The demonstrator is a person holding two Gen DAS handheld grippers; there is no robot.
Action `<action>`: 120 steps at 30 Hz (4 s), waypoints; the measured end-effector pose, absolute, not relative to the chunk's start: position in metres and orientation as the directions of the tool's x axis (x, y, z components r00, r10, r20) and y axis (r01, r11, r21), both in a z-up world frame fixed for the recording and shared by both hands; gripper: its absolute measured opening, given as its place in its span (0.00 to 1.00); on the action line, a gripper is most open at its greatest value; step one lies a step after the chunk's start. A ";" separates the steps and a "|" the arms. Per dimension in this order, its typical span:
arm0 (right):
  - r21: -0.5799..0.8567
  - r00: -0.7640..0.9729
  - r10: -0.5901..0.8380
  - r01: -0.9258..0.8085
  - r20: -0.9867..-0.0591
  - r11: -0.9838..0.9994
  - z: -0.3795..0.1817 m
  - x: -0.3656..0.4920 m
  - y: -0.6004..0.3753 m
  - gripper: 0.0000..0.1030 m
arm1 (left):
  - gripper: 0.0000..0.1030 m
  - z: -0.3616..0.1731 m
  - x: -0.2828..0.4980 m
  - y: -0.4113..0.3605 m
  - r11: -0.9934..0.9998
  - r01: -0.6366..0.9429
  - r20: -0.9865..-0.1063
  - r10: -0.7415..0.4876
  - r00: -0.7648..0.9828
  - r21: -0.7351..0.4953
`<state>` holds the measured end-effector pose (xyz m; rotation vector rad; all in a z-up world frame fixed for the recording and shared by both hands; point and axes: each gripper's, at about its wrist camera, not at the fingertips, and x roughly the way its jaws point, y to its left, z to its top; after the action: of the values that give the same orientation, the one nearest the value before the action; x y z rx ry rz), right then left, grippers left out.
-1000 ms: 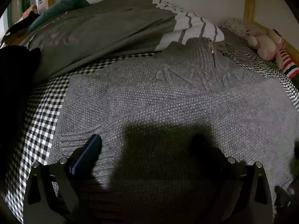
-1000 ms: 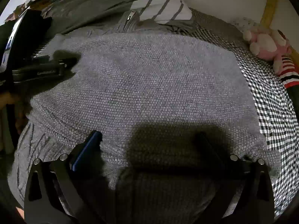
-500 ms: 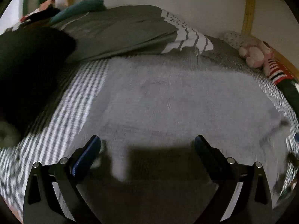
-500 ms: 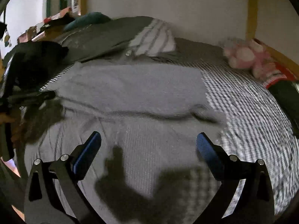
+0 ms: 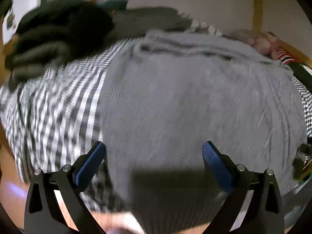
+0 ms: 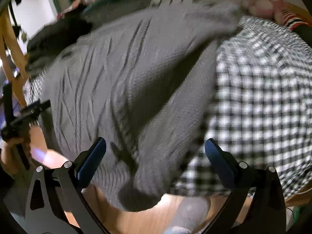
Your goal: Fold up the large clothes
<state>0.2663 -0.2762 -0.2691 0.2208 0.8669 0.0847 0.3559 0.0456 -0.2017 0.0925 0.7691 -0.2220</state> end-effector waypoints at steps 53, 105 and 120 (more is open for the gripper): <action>0.894 0.828 0.561 -0.256 0.005 0.368 -0.210 0.118 -0.389 0.07 | 0.87 -0.282 0.324 0.092 0.582 0.097 -0.530 -0.787 0.316 -0.807; 0.868 0.665 0.663 -0.044 -0.344 0.495 -0.266 0.280 -0.371 0.47 | 0.05 -0.123 0.373 0.085 0.274 0.360 -0.157 -0.934 0.322 -0.892; 0.909 0.672 0.696 -0.081 -0.253 0.408 -0.265 0.303 -0.345 0.37 | 0.05 -0.156 0.367 0.075 0.345 0.295 -0.248 -0.914 0.320 -0.891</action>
<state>0.3034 -0.3448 -0.2645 1.0455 0.6889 0.5414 0.3667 0.0749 -0.1563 -0.8544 0.8888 -0.9367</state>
